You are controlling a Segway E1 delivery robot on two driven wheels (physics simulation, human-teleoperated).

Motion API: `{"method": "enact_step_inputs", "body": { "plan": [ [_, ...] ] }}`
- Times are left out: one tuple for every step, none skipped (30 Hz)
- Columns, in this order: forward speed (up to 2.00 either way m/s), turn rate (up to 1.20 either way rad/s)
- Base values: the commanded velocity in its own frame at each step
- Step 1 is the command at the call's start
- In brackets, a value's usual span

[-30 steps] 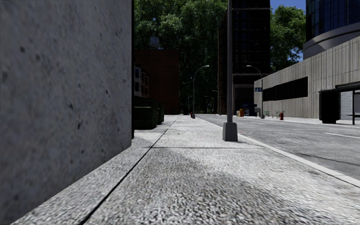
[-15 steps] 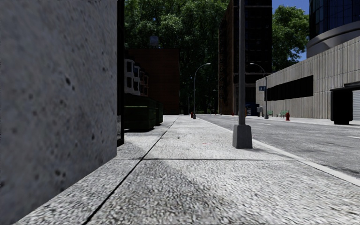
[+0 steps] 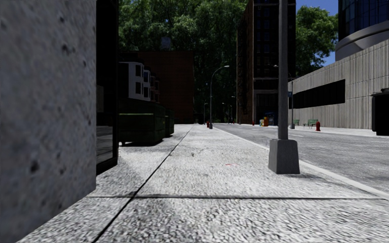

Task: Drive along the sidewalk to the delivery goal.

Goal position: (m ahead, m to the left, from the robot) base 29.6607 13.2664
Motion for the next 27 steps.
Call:
{"method": "enact_step_inputs", "body": {
  "plan": [
    [2.00, 0.00],
    [2.00, 0.00],
    [2.00, 0.00],
    [2.00, 0.00],
    [2.00, 0.00],
    [2.00, 0.00],
    [2.00, 0.00],
    [2.00, 0.00],
    [2.00, 0.00],
    [2.00, 0.00],
    [2.00, 0.00],
    [2.00, 0.00],
    [2.00, 0.00],
    [2.00, 0.00],
    [2.00, 0.00],
    [2.00, 0.00],
    [2.00, 0.00],
    [2.00, 0.00],
    [2.00, 0.00],
    [2.00, 0.00],
    [2.00, 0.00],
    [2.00, 0.00],
    [2.00, 0.00],
    [2.00, 0.00],
    [2.00, 0.00],
    [2.00, 0.00],
    [2.00, 0.00]
  ]
}}
